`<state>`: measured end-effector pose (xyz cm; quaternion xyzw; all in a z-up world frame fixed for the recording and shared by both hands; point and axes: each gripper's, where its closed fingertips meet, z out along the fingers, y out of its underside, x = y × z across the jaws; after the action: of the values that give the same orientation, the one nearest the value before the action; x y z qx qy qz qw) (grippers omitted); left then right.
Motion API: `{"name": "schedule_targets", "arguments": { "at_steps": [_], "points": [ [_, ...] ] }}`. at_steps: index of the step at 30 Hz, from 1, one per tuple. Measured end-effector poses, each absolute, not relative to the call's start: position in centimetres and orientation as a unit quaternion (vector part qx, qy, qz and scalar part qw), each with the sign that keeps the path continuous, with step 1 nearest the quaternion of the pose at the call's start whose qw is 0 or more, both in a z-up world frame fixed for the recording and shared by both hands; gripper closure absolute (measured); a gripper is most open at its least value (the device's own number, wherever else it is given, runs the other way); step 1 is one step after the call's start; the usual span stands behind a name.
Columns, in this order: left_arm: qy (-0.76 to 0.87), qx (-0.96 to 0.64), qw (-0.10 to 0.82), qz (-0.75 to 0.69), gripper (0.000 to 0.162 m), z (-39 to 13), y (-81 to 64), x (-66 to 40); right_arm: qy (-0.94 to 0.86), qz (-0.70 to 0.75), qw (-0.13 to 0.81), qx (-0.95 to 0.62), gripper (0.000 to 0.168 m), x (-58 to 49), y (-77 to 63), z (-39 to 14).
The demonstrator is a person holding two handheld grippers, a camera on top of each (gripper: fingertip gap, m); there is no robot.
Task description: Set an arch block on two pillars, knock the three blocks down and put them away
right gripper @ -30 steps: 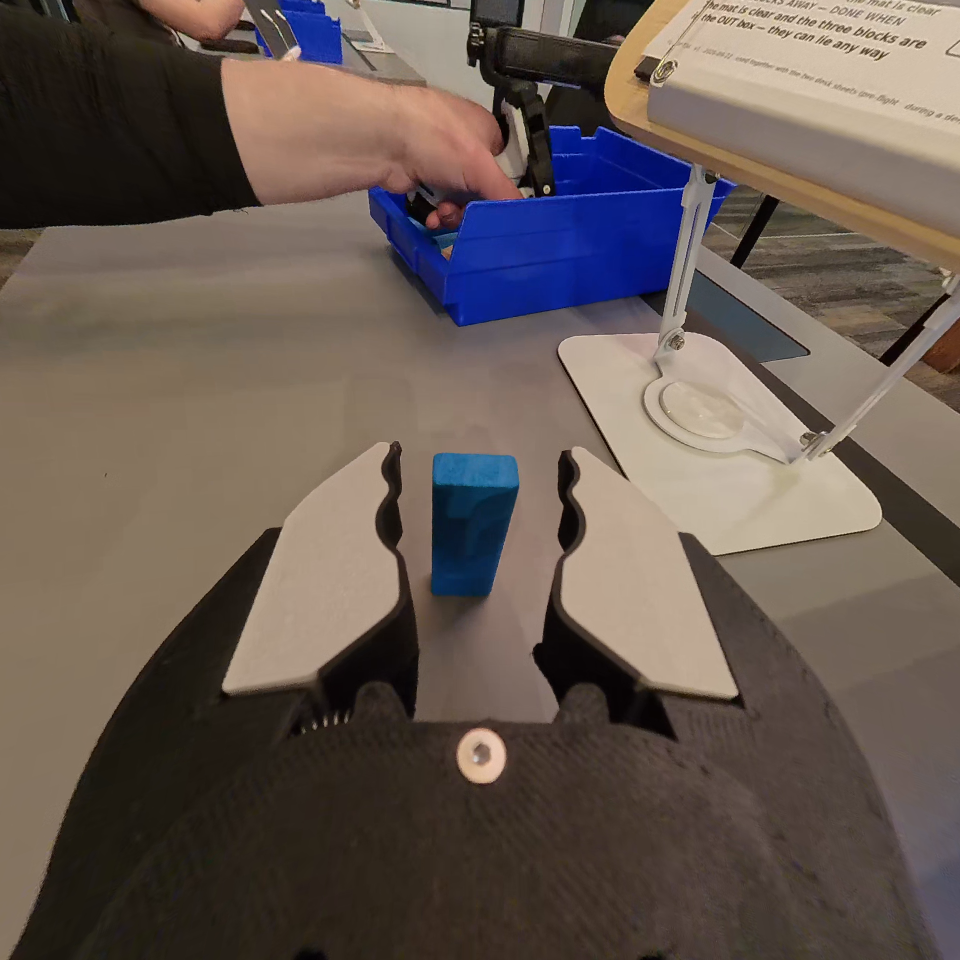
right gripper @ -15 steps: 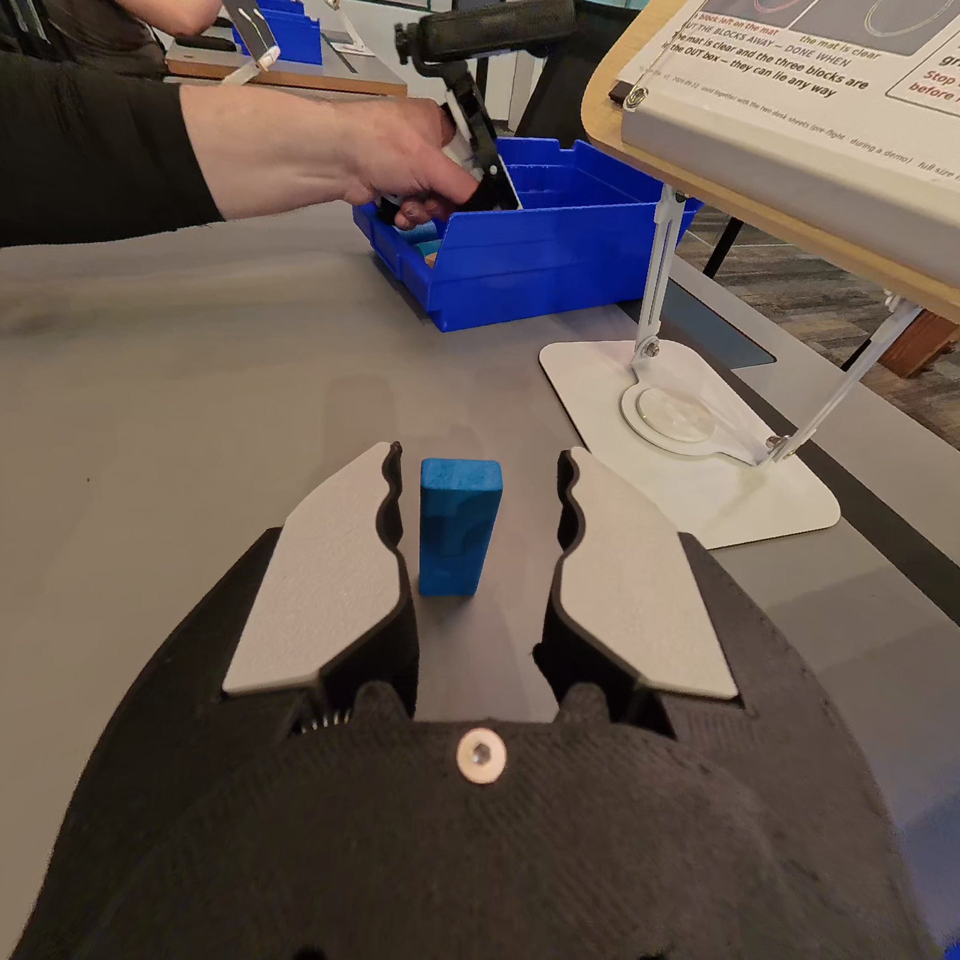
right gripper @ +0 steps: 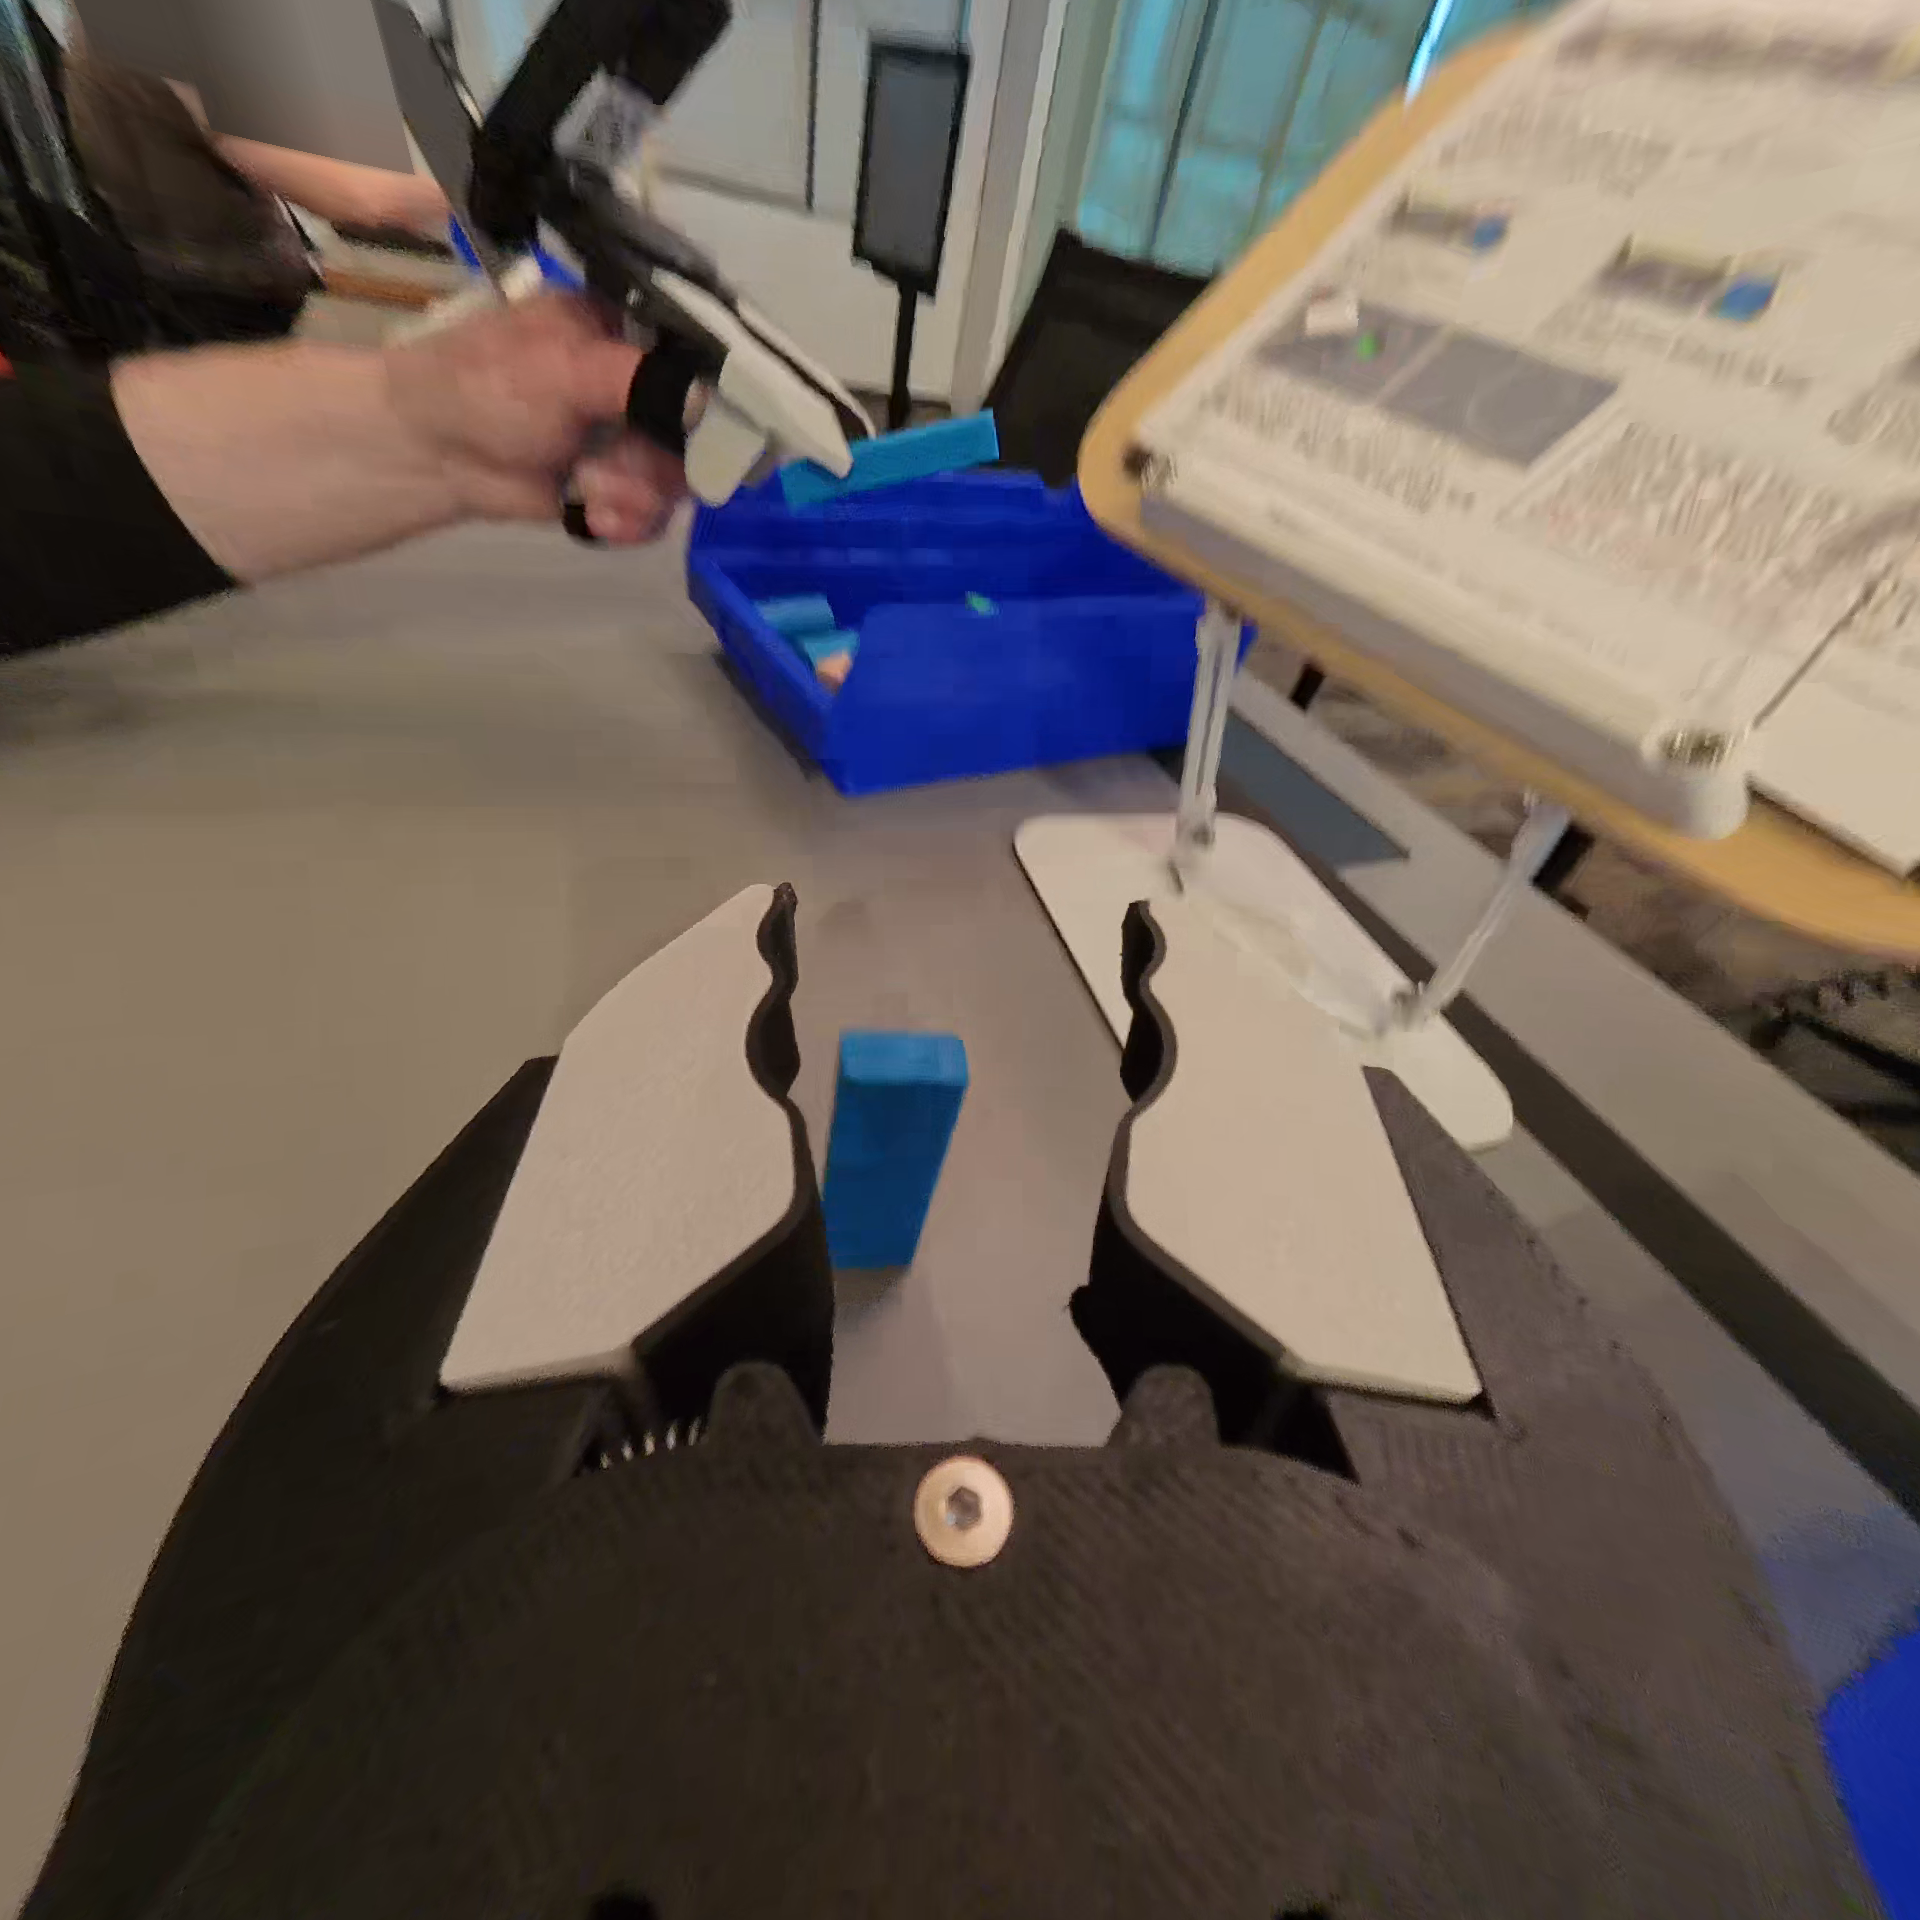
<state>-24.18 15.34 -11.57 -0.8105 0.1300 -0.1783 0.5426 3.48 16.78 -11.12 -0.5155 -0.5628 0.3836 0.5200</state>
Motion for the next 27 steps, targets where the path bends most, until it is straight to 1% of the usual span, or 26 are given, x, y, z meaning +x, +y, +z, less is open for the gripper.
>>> {"name": "schedule_targets", "arguments": {
  "at_steps": [4,6,11,12,14,16,20,22,25,27],
  "points": [
    [0.237,-0.711,0.601,-0.279,0.127,-7.8,10.1,-15.7,-0.573,0.441,0.511,-0.465,0.107,2.4,12.3,-7.5],
    [0.279,-0.67,0.599,-0.338,0.127,-7.0,8.1,-11.4,-0.574,0.471,0.495,-0.451,0.106,1.4,10.5,-6.5],
    [0.355,-0.598,0.566,-0.442,0.127,-7.1,5.4,-2.9,-0.553,0.573,0.417,-0.439,0.103,-0.5,7.7,-5.5],
    [0.362,-0.592,0.562,-0.45,0.127,-7.3,5.3,-1.9,-0.546,0.588,0.407,-0.436,0.105,-0.6,7.4,-5.4],
    [0.375,-0.585,0.549,-0.464,0.127,-7.9,5.0,-0.4,-0.541,0.606,0.391,-0.433,0.114,-0.6,7.0,-5.6],
    [0.381,-0.585,0.546,-0.463,0.127,-8.2,5.1,0.2,-0.545,0.62,0.376,-0.421,0.131,-0.3,6.4,-5.7],
    [0.365,-0.59,0.53,-0.488,0.129,-8.8,5.6,0.9,-0.546,0.61,0.382,-0.429,0.133,0.5,6.8,-5.5],
    [0.34,-0.609,0.531,-0.481,0.119,-9.3,6.6,0.2,-0.556,0.58,0.403,-0.439,0.133,1.7,7.8,-5.4],
    [0.321,-0.626,0.545,-0.457,0.146,-10.3,7.5,-1.7,-0.574,0.511,0.443,-0.463,0.133,4.7,10.5,-5.9],
    [0.3,-0.636,0.546,-0.456,0.152,-11.1,8.3,-2.7,-0.574,0.49,0.446,-0.481,0.134,6.7,12.4,-6.7]
  ]
}}
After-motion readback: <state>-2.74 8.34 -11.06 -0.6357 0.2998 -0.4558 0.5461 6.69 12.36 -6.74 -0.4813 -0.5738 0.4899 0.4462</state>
